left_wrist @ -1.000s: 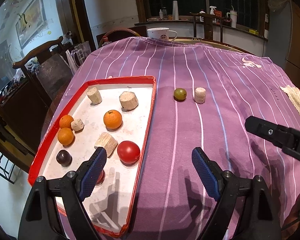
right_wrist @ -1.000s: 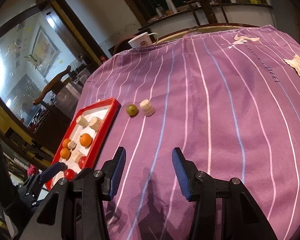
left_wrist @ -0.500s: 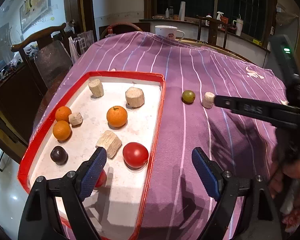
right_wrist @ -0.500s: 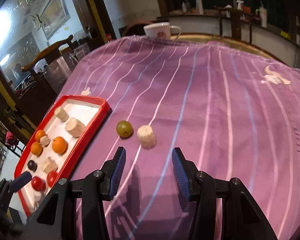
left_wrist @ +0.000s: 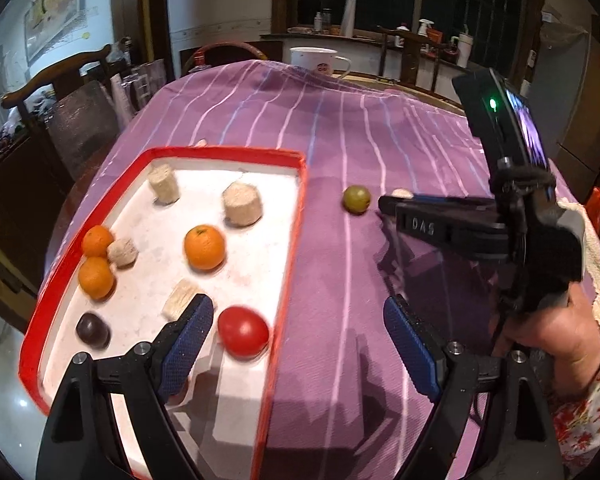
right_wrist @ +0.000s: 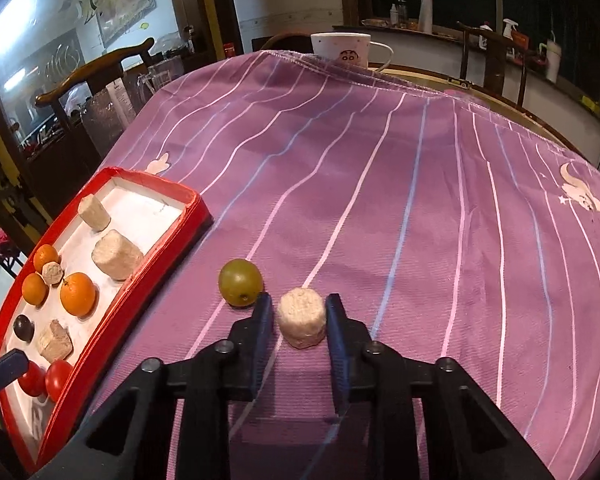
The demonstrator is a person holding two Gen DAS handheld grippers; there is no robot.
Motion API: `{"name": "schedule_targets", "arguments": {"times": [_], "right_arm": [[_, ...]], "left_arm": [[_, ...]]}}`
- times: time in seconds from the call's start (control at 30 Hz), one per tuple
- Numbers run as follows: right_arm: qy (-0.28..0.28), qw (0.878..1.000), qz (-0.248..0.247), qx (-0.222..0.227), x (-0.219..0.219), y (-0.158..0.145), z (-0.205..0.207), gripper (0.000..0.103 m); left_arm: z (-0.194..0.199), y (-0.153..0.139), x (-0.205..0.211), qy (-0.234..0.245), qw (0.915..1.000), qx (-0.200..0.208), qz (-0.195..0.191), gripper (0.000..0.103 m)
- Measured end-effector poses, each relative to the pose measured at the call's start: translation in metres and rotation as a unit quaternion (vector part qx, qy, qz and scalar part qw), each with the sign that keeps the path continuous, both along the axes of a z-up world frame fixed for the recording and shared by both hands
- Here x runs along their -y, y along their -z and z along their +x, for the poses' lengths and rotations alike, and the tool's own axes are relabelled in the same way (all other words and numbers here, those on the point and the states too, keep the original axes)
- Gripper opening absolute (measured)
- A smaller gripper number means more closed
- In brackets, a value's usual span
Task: Organize fruits
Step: 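Grasp the green grape with the left tool while the right tool grasps the cork cylinder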
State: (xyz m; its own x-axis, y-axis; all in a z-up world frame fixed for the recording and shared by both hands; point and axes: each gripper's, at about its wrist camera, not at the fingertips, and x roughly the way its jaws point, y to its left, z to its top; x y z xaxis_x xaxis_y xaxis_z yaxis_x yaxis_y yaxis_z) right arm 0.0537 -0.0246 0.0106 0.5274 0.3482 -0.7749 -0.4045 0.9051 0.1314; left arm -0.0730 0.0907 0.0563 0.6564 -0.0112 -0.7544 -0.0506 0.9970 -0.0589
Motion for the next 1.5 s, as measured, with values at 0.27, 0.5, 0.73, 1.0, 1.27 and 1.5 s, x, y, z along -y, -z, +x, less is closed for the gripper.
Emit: {"name": "schedule_targets", "arguments": {"times": [0.27,0.5,0.73,1.0,1.27,1.5], "right_arm": [[0.030,0.999,0.036,-0.012,0.039,-0.008,-0.010,0.026],[0.063,0.994,0.086,-0.018,0.089,-0.018,-0.036,0.026],[0.066,0.992,0.102,-0.020,0.099,-0.013,-0.042,0.026],[0.066,0.993,0.088,-0.039,0.094,0.003,-0.038,0.027],[0.056,0.994,0.089,-0.036,0.093,0.004,-0.040,0.028],[0.037,0.996,0.086,-0.015,0.084,-0.006,-0.049,0.027]], "left_arm": [[0.048,-0.011,0.012,0.055,0.9980,-0.017,-0.027,0.086],[0.107,0.002,0.037,0.090,0.9943,-0.053,-0.024,0.062],[0.147,0.033,0.040,0.066,0.9930,-0.097,-0.013,0.062],[0.146,0.037,0.052,0.085,0.9926,-0.085,0.019,0.025],[0.126,0.033,0.046,0.085,0.9931,-0.079,-0.012,0.024],[0.084,0.019,0.040,0.076,0.9939,-0.061,-0.052,0.024]]}}
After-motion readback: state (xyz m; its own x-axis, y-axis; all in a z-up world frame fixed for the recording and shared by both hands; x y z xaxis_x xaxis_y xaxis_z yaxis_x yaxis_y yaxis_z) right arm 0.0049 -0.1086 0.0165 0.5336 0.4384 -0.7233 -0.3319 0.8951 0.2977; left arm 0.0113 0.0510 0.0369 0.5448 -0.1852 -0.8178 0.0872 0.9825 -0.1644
